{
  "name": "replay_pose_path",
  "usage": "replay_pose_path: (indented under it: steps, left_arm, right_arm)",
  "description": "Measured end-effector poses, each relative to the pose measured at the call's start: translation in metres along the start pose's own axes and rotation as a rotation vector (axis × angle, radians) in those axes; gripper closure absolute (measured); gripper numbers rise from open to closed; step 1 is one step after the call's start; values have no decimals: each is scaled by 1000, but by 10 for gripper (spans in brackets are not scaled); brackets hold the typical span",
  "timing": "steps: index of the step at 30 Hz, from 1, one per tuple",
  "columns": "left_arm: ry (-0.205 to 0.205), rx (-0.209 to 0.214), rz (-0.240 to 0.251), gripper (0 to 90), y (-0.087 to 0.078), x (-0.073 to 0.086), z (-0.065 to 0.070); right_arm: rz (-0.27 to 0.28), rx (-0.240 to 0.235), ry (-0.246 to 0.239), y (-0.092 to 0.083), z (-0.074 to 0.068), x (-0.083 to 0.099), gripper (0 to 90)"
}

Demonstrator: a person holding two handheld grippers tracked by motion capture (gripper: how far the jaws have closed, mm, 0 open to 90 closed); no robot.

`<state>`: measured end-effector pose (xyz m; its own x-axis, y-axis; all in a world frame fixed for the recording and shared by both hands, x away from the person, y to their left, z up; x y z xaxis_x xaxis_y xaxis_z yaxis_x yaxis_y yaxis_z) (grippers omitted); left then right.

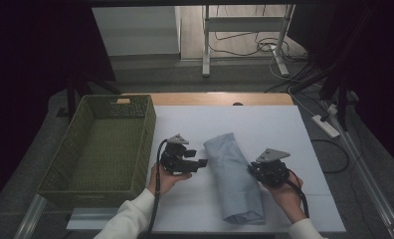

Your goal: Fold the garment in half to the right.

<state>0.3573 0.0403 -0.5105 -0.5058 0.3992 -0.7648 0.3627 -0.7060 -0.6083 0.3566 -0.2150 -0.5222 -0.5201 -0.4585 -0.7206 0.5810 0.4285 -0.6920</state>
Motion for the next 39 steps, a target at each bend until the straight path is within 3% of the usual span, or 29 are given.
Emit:
replay_pose_path:
  steps: [5, 8, 11, 17, 21, 24, 26, 30, 39]
  left_arm:
    - [-1, -5, 5, 352, -1, -1, 0]
    - [-4, -6, 6, 351, -2, -1, -1]
    - [-6, -8, 10, 351, -3, -1, -2]
    - [-5, -9, 13, 351, -4, -1, -2]
    - [-4, -8, 13, 350, -4, -1, -3]
    - [-6, -11, 12, 350, -5, -1, -4]
    - [-10, -12, 10, 349, -5, -1, -5]
    - [-13, -14, 11, 349, -5, 0, -5]
    - [-13, -13, 3, 348, -3, 1, -6]
  right_arm:
    - [117, -4, 45, -21, 1, -17, 648]
    - [169, -54, 60, -30, -7, -26, 641]
    - [183, -113, 45, -31, -20, -32, 642]
    - [153, -225, -16, -20, -60, -37, 647]
    - [98, -292, -51, -11, -79, -33, 768]
    - [57, -310, -67, -7, -83, -28, 860]
    - [40, -316, -50, -6, -80, -25, 889]
    - [12, -328, -22, -4, -74, -17, 895]
    - [-79, -328, -46, 10, -77, 6, 897]
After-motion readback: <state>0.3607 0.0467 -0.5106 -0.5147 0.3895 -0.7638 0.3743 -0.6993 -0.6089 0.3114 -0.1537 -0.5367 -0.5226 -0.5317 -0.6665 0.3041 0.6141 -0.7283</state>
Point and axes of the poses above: each handheld gripper's, and its own axes: y roughly forward along the jaws, x roughly out of its underside, z roughly to its right, the point moved 6 cm from there along y, roughly forward along the jaws, and after that the axes turned 9 degrees about y, right-handed, at the moved point
